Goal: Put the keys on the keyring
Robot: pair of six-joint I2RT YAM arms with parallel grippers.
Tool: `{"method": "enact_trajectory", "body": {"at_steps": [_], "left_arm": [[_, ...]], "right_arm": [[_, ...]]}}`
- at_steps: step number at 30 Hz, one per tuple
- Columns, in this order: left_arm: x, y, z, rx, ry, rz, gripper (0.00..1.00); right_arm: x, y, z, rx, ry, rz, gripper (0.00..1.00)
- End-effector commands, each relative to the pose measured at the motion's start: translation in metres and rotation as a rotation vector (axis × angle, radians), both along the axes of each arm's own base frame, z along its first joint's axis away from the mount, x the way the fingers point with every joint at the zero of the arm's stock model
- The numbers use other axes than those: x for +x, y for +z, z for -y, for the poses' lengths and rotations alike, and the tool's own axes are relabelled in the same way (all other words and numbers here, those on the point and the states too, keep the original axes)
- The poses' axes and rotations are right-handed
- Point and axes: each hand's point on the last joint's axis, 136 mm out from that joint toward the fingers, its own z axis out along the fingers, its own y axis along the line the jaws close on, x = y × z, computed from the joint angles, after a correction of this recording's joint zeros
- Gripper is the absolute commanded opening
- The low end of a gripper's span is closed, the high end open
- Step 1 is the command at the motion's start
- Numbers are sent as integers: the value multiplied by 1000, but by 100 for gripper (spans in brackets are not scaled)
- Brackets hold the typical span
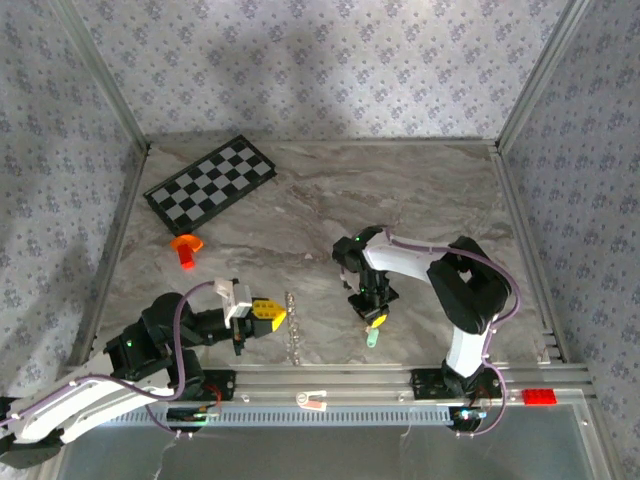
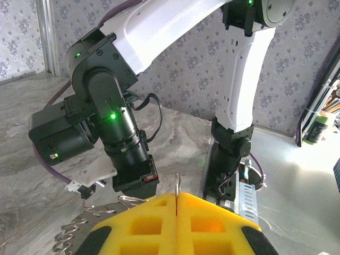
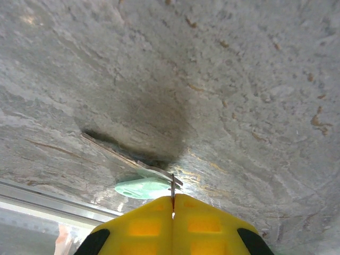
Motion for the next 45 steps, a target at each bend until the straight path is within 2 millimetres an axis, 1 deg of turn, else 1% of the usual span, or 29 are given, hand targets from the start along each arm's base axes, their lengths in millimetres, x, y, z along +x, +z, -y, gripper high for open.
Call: {"method": "enact_trajectory", "body": {"at_steps": [1, 7, 10, 15, 21, 26, 30, 34, 43, 45], "left_arm": [[-6, 20, -2, -74, -20, 24, 0], [-5, 18, -1, -70, -19, 22, 0], [-4, 17, 0, -66, -18, 20, 0], [-4, 17, 1, -62, -17, 20, 0], [-3, 17, 1, -56, -12, 19, 0], [-1, 15, 1, -52, -6, 19, 0], [-1, 15, 2, -52, -8, 20, 0], [-2, 14, 4, -50, -13, 18, 0], [0, 14, 3, -45, -6, 19, 0], [0, 14, 4, -43, -6, 18, 0]], "right_arm": [[-1, 1, 2, -8, 25, -25, 0], [2, -2, 2, -6, 25, -22, 0], [4, 0, 0, 14, 15, -4, 4], [11, 6, -6, 66, -23, 63, 18], [11, 10, -8, 120, -115, 146, 31], [7, 18, -6, 166, -221, 256, 40], [2, 18, 1, 187, -282, 329, 40], [1, 11, 4, 211, -328, 370, 39], [11, 3, -3, 219, -301, 419, 36], [10, 0, -5, 224, -298, 415, 35]]}}
